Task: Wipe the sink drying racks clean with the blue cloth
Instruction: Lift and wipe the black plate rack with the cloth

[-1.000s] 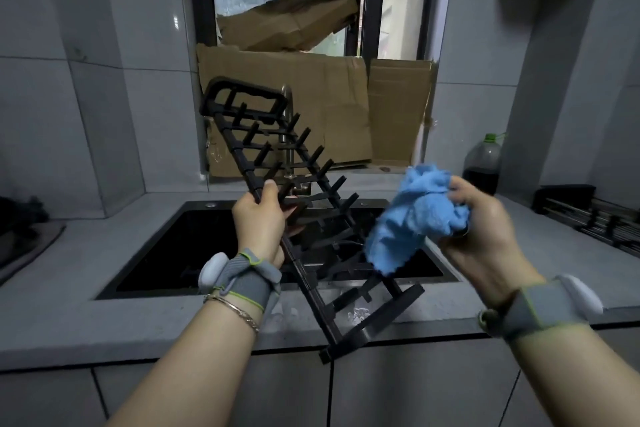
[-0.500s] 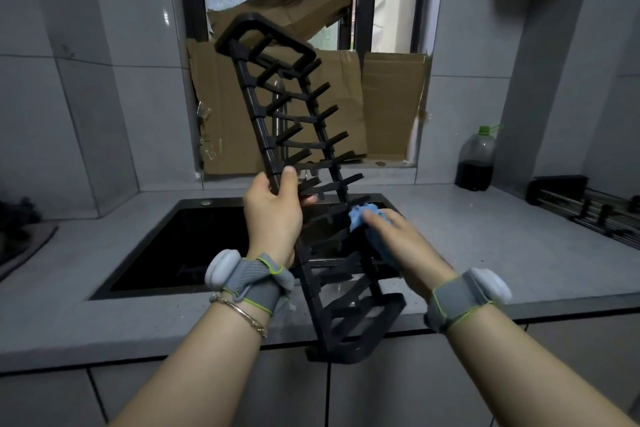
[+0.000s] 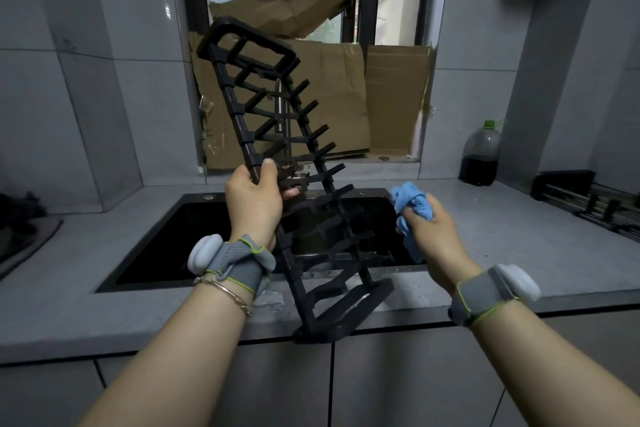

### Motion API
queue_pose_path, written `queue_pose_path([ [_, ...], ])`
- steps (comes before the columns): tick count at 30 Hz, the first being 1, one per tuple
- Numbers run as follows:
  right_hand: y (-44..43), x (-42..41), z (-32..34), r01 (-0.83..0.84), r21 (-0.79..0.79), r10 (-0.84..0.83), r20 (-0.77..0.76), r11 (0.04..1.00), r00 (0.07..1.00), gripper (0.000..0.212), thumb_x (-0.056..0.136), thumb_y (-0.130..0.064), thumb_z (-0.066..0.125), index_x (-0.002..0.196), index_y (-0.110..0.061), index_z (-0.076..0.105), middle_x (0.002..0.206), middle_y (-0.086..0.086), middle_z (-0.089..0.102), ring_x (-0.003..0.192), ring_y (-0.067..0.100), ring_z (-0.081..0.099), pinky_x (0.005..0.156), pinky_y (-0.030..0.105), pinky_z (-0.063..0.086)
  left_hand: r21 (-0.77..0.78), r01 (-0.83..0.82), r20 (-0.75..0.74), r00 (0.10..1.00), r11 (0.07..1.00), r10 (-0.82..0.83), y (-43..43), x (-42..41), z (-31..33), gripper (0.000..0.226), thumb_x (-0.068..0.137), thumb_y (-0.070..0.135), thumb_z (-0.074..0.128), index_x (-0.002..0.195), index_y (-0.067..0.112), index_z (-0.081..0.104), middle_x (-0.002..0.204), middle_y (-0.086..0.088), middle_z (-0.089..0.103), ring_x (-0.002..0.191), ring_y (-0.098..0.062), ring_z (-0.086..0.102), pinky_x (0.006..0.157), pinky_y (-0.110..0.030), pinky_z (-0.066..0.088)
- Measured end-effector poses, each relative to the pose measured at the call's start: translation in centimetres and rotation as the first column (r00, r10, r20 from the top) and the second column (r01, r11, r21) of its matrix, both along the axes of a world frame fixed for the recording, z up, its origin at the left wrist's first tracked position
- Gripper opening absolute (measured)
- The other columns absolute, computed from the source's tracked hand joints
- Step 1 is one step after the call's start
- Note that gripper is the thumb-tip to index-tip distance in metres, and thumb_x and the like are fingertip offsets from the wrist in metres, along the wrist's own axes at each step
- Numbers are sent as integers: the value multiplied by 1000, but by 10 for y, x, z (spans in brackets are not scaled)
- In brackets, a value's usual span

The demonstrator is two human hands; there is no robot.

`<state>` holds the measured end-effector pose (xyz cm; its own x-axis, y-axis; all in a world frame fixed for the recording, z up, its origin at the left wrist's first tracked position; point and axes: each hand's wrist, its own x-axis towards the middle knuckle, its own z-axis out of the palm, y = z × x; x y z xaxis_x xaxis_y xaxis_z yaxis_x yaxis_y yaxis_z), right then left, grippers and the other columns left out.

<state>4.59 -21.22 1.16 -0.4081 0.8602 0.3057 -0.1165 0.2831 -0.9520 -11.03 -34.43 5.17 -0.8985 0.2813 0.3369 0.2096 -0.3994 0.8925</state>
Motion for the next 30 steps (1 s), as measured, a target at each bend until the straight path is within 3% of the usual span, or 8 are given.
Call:
queue_pose_path([
  [4,-11,-14,6,-158,-84,164,72,984,984,23,84,4,44,82,-16,55,64,2,47,53,14,40,47,22,31,14,-36,97,995,999,35,-5,-11,-5,24,98,19,48,76,11,52,90,-16,65,76,-33,68,69,-38,59],
  [7,-27,-33,11,-343,-152,365,155,927,918,10,88,-18,54,81,-11,58,67,7,47,53,15,42,50,26,31,-3,-46,161,986,999,46,-18,-26,-14,25,98,22,49,77,10,55,93,-21,67,80,-36,69,72,-49,58],
  [12,-59,-83,5,-389,66,302,516,919,802,16,80,-25,72,83,-11,65,69,0,54,58,10,46,52,20,35,-14,-136,197,971,991,136,-61,-55,-36,19,99,24,48,87,9,47,86,-12,65,50,-18,66,41,-35,55],
  [18,-103,-157,-1,-477,94,351,558,874,752,16,82,-22,69,81,-8,62,58,-1,45,50,10,37,49,21,29,-94,-248,286,921,964,264,-123,-106,-62,24,101,25,39,105,2,43,97,-17,62,37,-11,60,31,-23,46],
  [21,-128,-191,-8,-498,74,391,522,864,758,13,85,-20,65,80,-9,61,58,-2,46,52,11,41,51,22,32,-250,-375,305,845,893,440,-152,-140,-80,29,101,25,41,85,2,49,77,-10,52,59,-17,58,49,-23,54],
  [24,-135,-211,-18,-417,27,372,399,909,838,9,86,-15,60,79,-11,59,57,0,48,52,14,42,53,26,33,-399,-390,296,802,830,519,-169,-167,-98,42,100,29,41,114,-7,58,111,-17,60,102,-31,55,87,-35,45],
  [26,-133,-220,-23,-387,-53,382,336,920,861,16,88,-12,57,72,-13,56,53,2,48,47,14,41,49,24,31,-483,-384,278,785,787,554,-178,-183,-108,48,101,30,38,126,-9,51,129,-20,54,116,-35,50,88,-34,38],
  [30,-127,-214,-31,-364,-254,416,197,896,888,21,92,-12,54,72,-12,49,52,6,45,31,11,34,37,15,24,-551,-333,279,791,766,544,-188,-210,-116,50,101,36,37,127,-5,52,131,-18,54,117,-36,51,93,-36,41],
])
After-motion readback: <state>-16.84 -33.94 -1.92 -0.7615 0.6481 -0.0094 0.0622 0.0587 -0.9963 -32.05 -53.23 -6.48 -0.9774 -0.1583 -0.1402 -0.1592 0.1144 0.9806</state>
